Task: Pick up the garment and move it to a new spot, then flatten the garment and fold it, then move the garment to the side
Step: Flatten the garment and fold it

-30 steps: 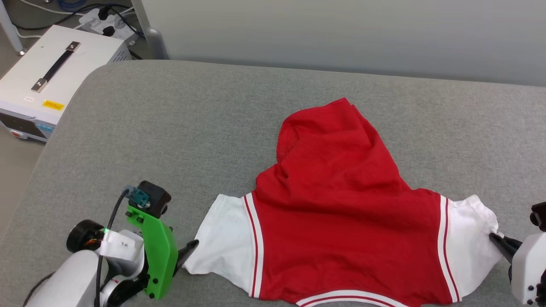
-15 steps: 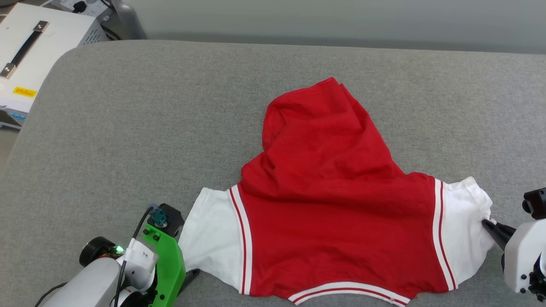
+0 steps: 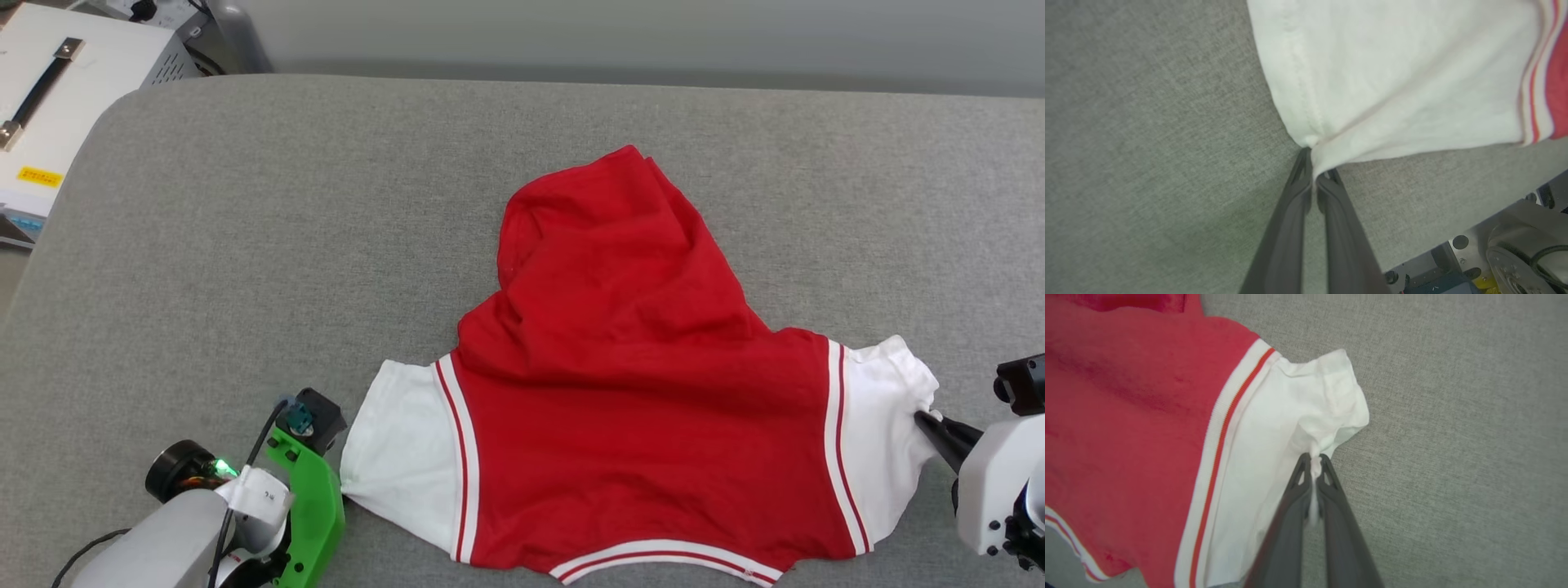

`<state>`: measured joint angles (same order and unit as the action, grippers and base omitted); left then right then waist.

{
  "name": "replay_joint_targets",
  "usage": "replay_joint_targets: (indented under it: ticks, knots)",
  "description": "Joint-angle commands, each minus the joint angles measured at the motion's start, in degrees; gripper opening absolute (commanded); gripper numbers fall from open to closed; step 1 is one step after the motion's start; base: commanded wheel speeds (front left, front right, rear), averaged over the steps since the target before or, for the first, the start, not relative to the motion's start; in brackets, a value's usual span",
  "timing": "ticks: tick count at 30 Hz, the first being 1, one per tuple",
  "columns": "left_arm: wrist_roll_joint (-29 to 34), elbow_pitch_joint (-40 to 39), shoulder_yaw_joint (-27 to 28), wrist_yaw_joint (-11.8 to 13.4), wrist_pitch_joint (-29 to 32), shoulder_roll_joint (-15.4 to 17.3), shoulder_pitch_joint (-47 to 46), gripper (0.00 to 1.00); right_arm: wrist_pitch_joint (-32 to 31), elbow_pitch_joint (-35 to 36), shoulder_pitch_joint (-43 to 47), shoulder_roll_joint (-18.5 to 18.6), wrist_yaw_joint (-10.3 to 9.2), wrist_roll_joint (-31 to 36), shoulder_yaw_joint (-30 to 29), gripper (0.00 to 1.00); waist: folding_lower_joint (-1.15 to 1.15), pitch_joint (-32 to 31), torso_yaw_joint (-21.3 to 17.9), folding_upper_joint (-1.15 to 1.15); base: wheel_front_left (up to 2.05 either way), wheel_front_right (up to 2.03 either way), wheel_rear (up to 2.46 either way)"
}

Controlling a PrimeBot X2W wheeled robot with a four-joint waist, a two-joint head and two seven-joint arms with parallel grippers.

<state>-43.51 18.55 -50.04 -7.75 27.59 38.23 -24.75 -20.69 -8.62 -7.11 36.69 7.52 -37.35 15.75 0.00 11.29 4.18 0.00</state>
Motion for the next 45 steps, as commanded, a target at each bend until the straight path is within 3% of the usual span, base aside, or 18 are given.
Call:
replay_joint_targets:
  ticks: [1,6,11,20,27,34,45]
  knots:
    - [0.32,0.48,-0.77,0.27,-2.29,-0.61,0.19,0.0,1.08,0.12,-0.5,-0.05,-0.03,0.56,-0.27,0.0,0.0,-1.32,0.25,0.0,0.0,0.0,0.0]
    - [1.14,-2.87,1.85,1.05,-8.97,0.98,-0.12,0.0,2.76,0.98,0.64,0.32,-0.03,0.49,-2.65,0.0,0.0,-4.37,0.79,0.0,0.0,0.0,0.0]
    - [2.12,-9.39,4.75,3.63,-14.05,2.68,-0.18,0.0,3.51,4.11,1.91,0.67,-0.03,-0.23,-5.85,0.0,0.0,-7.58,1.32,0.0,0.0,0.0,0.0]
    - [4.95,-20.79,9.1,8.15,-17.99,3.99,-4.2,0.0,1.91,12.98,0.24,1.59,-0.03,-1.1,-11.62,0.0,0.0,-9.99,1.2,0.0,0.0,0.0,0.0]
    - [7.08,-26.89,14.54,10.63,-20.76,4.09,-12.43,0.0,0.96,18.55,-5.16,1.94,-0.03,-1.29,-15.23,0.0,0.0,-9.76,0.45,0.0,0.0,0.0,0.0]
    - [8.62,-27.03,16.17,10.07,-21.58,1.15,-21.64,0.0,1.15,19.48,-14.53,2.09,-0.03,-1.7,-15.82,0.0,0.0,-7.73,-0.54,0.0,0.0,0.0,0.0]
    - [8.62,-16.98,16.67,5.17,-21.12,-4.98,-39.11,0.0,0.45,12.46,-36.22,3.23,-0.03,-0.47,-10.31,0.0,0.0,3.3,-1.85,0.0,0.0,0.0,0.0]
